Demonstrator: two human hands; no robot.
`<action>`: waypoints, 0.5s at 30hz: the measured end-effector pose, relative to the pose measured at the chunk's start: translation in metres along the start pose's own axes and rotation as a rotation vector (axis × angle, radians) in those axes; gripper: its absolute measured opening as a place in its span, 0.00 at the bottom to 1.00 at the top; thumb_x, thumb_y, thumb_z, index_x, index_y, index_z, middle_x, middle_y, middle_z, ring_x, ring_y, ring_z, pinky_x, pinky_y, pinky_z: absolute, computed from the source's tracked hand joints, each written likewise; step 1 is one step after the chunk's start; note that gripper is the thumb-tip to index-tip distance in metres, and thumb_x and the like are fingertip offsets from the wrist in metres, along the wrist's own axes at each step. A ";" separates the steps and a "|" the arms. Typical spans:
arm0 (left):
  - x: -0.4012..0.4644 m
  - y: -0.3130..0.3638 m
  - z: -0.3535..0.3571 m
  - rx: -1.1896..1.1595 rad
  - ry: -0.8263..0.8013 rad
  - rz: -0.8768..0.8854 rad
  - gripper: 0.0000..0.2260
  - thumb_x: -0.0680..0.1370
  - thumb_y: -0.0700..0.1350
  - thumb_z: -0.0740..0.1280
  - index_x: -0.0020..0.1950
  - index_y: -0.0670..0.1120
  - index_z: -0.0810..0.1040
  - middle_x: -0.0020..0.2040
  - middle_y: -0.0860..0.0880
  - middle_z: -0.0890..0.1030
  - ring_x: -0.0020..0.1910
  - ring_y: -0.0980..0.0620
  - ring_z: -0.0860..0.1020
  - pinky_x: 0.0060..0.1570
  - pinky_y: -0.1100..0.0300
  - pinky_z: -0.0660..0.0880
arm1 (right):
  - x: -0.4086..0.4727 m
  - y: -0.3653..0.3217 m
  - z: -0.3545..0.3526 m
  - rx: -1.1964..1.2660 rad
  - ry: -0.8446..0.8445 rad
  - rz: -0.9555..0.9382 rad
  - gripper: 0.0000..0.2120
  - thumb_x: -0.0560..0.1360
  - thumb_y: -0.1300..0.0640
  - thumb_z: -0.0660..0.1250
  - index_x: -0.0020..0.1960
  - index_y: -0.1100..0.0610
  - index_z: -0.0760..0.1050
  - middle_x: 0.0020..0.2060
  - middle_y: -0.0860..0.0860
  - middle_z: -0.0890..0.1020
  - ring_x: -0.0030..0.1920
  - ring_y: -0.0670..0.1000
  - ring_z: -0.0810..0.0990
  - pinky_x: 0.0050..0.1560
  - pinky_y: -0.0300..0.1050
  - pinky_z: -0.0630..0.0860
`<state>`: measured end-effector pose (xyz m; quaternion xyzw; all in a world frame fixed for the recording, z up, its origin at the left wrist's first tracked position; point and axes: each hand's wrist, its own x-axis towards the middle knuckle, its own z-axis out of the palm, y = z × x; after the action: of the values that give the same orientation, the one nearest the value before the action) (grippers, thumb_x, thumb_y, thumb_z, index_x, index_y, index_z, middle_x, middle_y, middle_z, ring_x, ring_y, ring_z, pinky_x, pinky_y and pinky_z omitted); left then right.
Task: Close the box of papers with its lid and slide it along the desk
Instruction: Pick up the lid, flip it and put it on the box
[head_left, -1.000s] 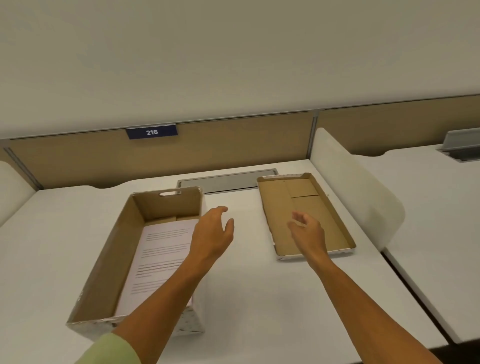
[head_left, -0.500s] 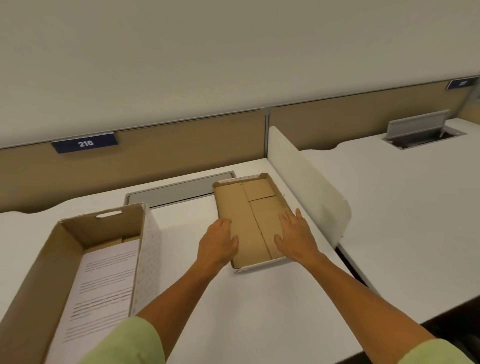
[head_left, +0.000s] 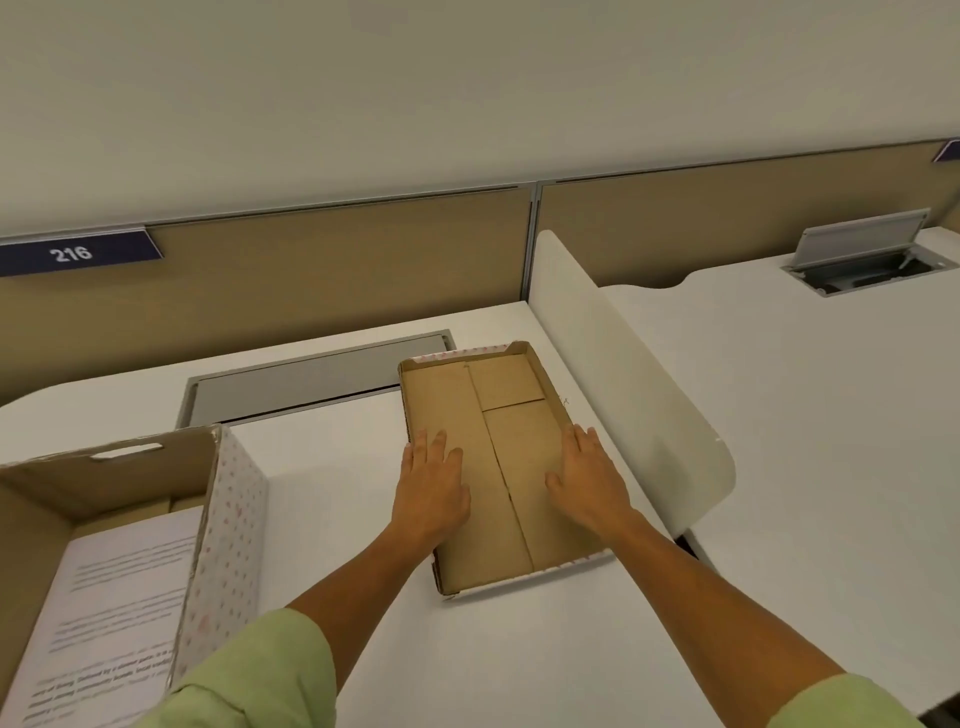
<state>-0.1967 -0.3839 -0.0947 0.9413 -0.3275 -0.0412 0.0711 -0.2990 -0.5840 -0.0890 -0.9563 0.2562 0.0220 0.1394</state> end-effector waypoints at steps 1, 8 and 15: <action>0.005 -0.003 0.004 -0.001 0.005 -0.003 0.23 0.79 0.54 0.58 0.73 0.49 0.64 0.79 0.43 0.55 0.78 0.39 0.47 0.75 0.44 0.45 | 0.006 -0.001 0.002 0.008 -0.004 0.007 0.34 0.80 0.48 0.59 0.79 0.59 0.49 0.79 0.56 0.55 0.79 0.58 0.51 0.75 0.52 0.57; 0.027 -0.018 0.024 0.032 -0.011 -0.008 0.18 0.79 0.51 0.58 0.69 0.48 0.69 0.79 0.42 0.52 0.77 0.36 0.42 0.74 0.42 0.43 | 0.040 0.002 0.015 -0.029 -0.011 0.048 0.34 0.80 0.48 0.58 0.79 0.60 0.49 0.78 0.58 0.58 0.77 0.60 0.56 0.73 0.53 0.61; 0.025 -0.027 0.035 0.010 -0.101 -0.038 0.27 0.81 0.45 0.59 0.78 0.42 0.52 0.79 0.40 0.41 0.76 0.34 0.36 0.73 0.42 0.51 | 0.057 0.004 0.014 0.044 0.008 0.187 0.29 0.80 0.56 0.60 0.77 0.62 0.55 0.69 0.60 0.72 0.67 0.62 0.71 0.62 0.54 0.74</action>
<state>-0.1648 -0.3826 -0.1344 0.9444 -0.3130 -0.0882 0.0490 -0.2510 -0.6114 -0.1102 -0.9249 0.3453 0.0254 0.1567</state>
